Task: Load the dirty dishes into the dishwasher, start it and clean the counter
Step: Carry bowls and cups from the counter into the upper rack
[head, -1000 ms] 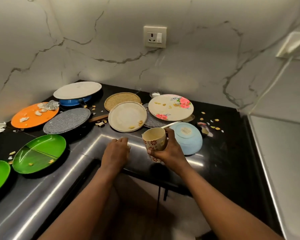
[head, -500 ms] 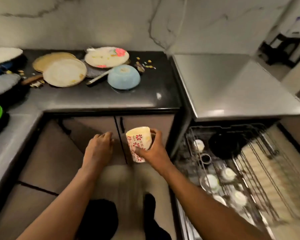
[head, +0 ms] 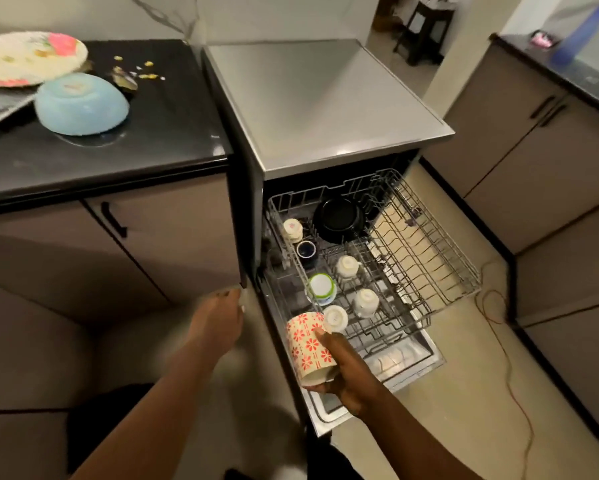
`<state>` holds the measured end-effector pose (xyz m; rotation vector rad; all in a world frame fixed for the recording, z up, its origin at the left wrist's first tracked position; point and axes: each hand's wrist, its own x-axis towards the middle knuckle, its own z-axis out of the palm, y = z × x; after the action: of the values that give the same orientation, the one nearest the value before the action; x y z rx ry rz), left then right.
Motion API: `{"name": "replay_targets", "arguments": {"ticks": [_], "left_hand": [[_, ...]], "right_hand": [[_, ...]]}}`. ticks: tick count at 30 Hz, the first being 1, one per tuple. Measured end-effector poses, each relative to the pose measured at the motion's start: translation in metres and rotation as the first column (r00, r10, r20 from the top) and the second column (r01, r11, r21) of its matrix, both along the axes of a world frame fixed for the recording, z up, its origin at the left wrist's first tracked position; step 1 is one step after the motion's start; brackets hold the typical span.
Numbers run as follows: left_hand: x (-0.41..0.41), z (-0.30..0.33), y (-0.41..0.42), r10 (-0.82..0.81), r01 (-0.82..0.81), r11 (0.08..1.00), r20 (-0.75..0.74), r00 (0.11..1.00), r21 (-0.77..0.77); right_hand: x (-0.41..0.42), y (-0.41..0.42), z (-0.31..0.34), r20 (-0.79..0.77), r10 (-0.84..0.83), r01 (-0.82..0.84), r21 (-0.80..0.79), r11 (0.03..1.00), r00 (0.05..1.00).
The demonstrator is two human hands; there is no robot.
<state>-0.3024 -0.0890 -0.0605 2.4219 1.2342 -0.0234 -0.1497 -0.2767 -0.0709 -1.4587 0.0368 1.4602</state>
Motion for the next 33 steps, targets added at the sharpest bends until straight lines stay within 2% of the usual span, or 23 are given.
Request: {"name": "replay_targets", "arguments": {"ticks": [5,10,14,19,22,24,26,30,33], "left_hand": [[0.061,-0.015,-0.013,-0.057,0.060,0.997,0.061,0.996,-0.053],[0.114,-0.032,-0.018,-0.066,0.071,0.993,0.050,0.997,-0.096],[0.150,-0.056,-0.013,-0.056,0.057,0.992,0.013,0.998,-0.115],[0.194,-0.090,-0.013,-0.077,0.061,0.982,-0.089,0.993,-0.177],[0.206,-0.107,-0.017,-0.145,0.128,0.987,-0.206,0.968,-0.094],[0.210,-0.110,-0.023,-0.136,0.136,0.991,-0.257,0.957,-0.020],[0.214,-0.112,-0.027,-0.112,0.110,0.994,-0.291,0.950,-0.024],[0.222,-0.118,-0.028,-0.094,0.092,0.996,-0.331,0.939,-0.019],[0.216,-0.128,-0.026,-0.041,0.042,0.999,-0.340,0.940,-0.005]], "right_hand": [[0.052,-0.022,-0.009,-0.207,-0.159,0.162,-0.003,0.987,0.965],[0.109,-0.012,-0.021,-0.232,-0.178,0.196,0.057,0.979,0.956],[0.164,-0.005,-0.023,-0.123,-0.104,0.104,-0.004,0.995,0.987],[0.240,-0.008,-0.045,0.238,0.000,0.040,-0.165,0.985,0.971],[0.277,-0.007,-0.058,0.422,0.105,-0.023,-0.195,0.981,0.901],[0.293,-0.002,-0.064,0.476,0.147,-0.049,-0.213,0.976,0.867],[0.305,0.012,-0.069,0.537,0.206,-0.093,-0.229,0.969,0.818],[0.311,0.061,-0.076,0.727,0.402,-0.221,-0.337,0.915,0.557],[0.305,0.110,-0.079,0.809,0.424,-0.310,-0.314,0.897,0.407]]}}
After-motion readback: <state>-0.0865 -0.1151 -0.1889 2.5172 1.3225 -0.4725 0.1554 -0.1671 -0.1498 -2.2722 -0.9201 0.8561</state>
